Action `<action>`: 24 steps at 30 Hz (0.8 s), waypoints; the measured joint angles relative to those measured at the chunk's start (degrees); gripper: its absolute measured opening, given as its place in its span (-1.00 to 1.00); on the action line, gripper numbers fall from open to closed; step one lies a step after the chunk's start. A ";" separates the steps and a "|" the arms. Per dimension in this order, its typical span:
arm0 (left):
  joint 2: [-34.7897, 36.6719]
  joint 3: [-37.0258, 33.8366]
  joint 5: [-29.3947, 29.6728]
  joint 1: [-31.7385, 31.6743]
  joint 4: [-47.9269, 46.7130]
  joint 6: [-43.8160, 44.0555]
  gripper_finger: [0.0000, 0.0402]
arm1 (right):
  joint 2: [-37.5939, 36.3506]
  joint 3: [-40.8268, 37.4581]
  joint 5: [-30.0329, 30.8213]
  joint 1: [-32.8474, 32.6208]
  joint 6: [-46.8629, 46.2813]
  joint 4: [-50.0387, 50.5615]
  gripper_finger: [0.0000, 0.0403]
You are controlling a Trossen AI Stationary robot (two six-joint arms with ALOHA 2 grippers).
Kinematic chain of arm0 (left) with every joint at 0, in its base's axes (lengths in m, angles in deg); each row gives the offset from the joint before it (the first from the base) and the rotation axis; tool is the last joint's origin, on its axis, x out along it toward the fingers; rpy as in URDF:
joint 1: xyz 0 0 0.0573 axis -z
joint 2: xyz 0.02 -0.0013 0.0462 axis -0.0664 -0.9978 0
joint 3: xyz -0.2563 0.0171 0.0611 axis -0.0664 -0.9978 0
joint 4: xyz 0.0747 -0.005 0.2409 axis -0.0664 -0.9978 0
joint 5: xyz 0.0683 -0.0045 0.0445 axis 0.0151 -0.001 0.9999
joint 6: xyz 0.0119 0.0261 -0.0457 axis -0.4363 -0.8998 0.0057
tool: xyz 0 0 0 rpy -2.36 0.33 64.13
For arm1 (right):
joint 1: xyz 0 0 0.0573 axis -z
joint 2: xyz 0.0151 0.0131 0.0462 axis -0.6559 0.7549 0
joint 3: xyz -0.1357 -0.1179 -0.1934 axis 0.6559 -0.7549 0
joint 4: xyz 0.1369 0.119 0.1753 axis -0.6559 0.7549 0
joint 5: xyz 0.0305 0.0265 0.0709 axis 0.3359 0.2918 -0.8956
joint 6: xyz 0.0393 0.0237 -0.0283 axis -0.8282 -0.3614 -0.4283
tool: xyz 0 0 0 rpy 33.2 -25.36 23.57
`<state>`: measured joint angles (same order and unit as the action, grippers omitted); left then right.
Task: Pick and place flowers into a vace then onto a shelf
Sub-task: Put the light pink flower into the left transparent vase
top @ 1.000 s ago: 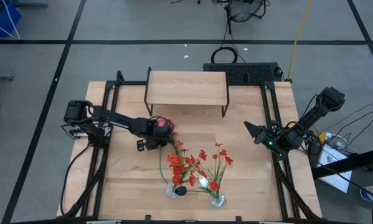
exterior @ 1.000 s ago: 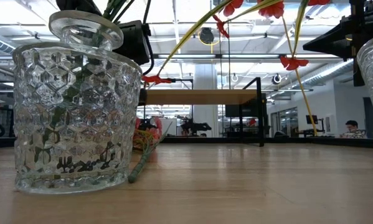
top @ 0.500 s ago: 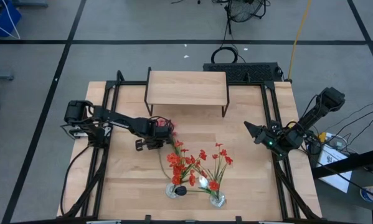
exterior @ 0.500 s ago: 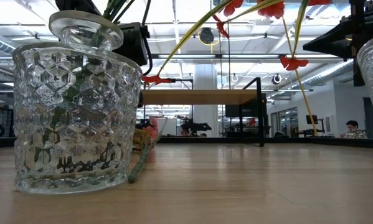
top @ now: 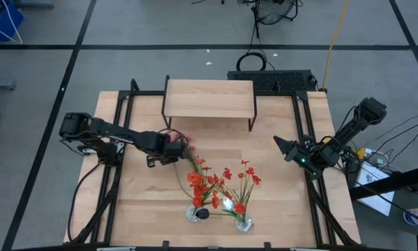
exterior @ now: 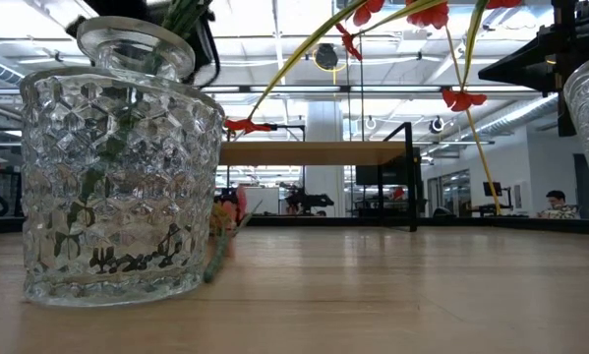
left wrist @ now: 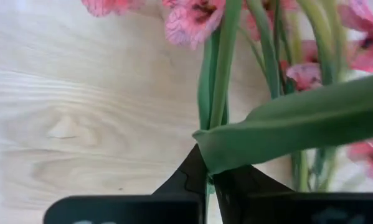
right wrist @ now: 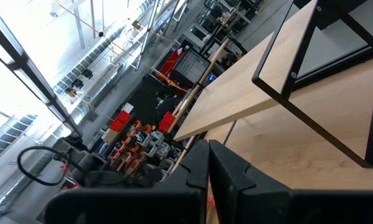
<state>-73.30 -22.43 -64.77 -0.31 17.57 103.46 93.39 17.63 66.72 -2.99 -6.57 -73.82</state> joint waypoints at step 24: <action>19.61 0.15 12.37 7.71 -13.46 9.71 -0.96 | 0.02 0.00 0.00 -0.01 0.02 0.02 -0.98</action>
<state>-53.69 -22.28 -52.40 7.40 4.11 113.17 93.41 17.63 66.72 -3.00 -6.54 -73.81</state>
